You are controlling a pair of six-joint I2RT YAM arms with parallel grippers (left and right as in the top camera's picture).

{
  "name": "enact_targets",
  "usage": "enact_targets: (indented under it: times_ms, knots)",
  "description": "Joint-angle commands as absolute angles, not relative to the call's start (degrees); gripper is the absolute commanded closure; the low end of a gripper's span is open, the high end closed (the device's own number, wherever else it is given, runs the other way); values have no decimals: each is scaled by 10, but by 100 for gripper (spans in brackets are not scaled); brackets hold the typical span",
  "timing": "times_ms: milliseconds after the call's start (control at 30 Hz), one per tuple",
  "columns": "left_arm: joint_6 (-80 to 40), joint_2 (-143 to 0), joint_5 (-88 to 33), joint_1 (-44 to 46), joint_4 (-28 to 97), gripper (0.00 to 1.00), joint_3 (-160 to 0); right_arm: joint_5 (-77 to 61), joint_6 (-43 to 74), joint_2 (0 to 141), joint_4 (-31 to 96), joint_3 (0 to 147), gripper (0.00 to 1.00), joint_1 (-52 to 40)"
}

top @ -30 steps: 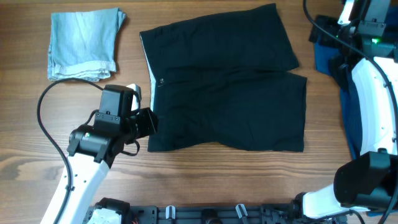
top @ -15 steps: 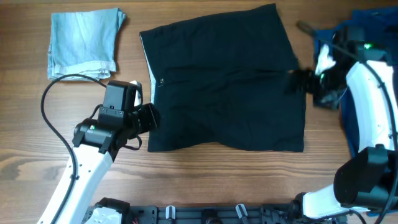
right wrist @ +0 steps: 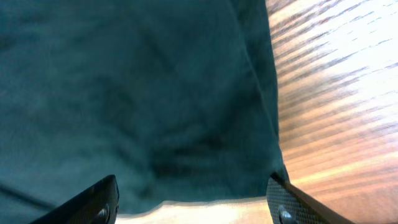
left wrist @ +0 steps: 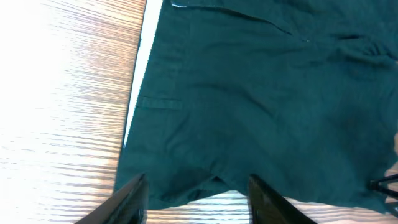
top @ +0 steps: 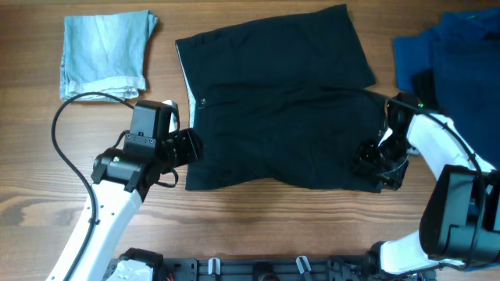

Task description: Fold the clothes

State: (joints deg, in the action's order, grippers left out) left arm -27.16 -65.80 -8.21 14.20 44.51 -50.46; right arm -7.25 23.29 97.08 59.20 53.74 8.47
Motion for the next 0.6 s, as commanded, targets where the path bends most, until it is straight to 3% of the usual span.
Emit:
enact_targets:
  times_ms: [0, 133, 300, 400, 500, 567]
  knots:
    - [-274, -662, -59, 144, 446, 34, -506, -77, 269, 975, 554, 501, 24, 90]
    - [-272, -662, -44, 144, 451, 32, -506, -75, 275, 975, 541, 490, 27, 91]
    - [-273, -663, -5, 144, 461, 31, -506, 13, 275, 975, 557, 490, 9, 109]
    - [-273, -670, -5, 144, 460, 31, -506, 17, 289, 975, 555, 496, 6, 122]
    - [-273, -683, -5, 144, 461, 31, -506, 15, 289, 975, 562, 497, 5, 133]
    - [-273, -693, -5, 144, 460, 31, -506, 0, 290, 975, 563, 496, 9, 136]
